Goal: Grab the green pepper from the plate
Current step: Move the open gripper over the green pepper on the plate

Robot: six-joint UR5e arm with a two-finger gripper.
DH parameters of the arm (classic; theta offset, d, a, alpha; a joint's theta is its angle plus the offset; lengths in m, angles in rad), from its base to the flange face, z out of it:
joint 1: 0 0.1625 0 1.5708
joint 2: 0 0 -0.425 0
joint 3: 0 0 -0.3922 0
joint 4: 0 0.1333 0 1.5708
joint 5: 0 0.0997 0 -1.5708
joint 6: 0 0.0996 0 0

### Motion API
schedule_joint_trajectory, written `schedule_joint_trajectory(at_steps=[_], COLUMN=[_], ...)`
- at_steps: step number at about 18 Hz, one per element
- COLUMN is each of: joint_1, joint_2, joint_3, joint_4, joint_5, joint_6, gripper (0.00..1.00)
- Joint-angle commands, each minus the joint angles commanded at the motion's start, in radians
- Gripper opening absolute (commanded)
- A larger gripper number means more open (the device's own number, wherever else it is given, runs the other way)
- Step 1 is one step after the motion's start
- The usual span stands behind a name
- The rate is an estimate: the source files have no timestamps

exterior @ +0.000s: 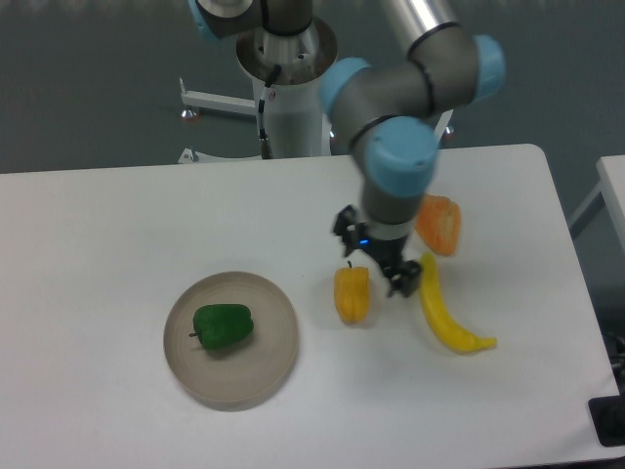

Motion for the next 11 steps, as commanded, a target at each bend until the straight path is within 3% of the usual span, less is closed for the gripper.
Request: schedule_joint_trajectory(at_steps=[2,11], joint_1=[-0.044,-0.166], joint_2=[-0.031,-0.077], joint_3=[-0.002,-0.012], joint_4=[0.07,0.091], joint_5=[-0.026,-0.038], joint_6=[-0.005,0.076], gripper=[1.0,1.0])
